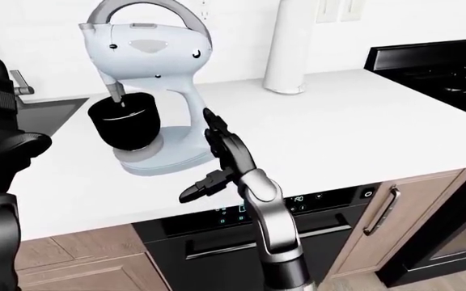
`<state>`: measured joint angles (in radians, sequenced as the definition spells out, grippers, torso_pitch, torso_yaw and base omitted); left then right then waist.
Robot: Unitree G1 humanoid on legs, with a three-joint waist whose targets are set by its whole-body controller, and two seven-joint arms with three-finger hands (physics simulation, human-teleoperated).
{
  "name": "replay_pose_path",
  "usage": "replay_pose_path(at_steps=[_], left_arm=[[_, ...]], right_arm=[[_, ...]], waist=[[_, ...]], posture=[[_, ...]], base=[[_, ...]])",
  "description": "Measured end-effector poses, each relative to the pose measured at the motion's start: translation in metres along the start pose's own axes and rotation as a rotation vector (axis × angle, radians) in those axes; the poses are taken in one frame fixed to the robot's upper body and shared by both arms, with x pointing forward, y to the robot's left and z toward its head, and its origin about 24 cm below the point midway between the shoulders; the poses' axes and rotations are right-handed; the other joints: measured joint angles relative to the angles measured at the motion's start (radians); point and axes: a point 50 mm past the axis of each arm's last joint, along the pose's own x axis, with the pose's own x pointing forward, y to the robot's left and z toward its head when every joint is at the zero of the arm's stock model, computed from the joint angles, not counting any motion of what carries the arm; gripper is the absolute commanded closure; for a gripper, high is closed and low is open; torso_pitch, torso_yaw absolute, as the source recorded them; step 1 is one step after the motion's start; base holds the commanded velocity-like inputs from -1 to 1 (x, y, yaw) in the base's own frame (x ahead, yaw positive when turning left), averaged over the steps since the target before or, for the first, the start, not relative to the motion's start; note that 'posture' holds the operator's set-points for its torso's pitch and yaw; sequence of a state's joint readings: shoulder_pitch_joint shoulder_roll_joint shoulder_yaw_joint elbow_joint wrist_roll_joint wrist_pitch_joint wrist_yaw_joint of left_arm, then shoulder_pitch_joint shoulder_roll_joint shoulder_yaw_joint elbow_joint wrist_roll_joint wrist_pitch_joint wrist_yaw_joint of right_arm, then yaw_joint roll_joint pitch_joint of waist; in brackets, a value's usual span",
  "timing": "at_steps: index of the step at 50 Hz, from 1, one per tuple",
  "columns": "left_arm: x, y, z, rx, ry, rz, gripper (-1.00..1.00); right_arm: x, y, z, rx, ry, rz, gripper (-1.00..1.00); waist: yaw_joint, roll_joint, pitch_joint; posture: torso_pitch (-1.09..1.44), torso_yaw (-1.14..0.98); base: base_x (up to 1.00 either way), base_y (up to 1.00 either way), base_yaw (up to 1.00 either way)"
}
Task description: Open the stand mixer head.
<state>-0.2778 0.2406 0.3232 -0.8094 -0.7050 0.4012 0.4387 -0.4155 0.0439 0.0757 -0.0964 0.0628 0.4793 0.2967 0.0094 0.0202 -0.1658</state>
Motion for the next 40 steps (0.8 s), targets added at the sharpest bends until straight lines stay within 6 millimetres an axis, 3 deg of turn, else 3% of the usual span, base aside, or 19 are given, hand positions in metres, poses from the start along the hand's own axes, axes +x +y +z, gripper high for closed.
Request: replay_pose_path(at_steps=[27,33,40], left_arm=[[0.001,0.000,0.001,0.003,-0.004,0.000,-1.00],[0.001,0.000,0.000,0.003,-0.001,-0.001,-1.00],[0.000,-0.001,0.001,0.002,-0.002,-0.004,-1.00]], right_arm=[[0.010,-0.002,0.000,-0.005,-0.014,0.008,-1.00],[-0.001,0.003,0.019,-0.024,-0.058,0.008,-1.00],[-0.027,0.017,0.063,-0.033,-0.174,0.007,-1.00]], waist=[[-0.002,0.004,0.006],[0.001,0.001,0.009],[0.006,-0.004,0.010]], posture=[[-0.19,0.00],[-0.19,0.00],[-0.19,0.00]], base=[[0.00,0.00,0.00],[0.00,0.00,0.00],[0.00,0.00,0.00]])
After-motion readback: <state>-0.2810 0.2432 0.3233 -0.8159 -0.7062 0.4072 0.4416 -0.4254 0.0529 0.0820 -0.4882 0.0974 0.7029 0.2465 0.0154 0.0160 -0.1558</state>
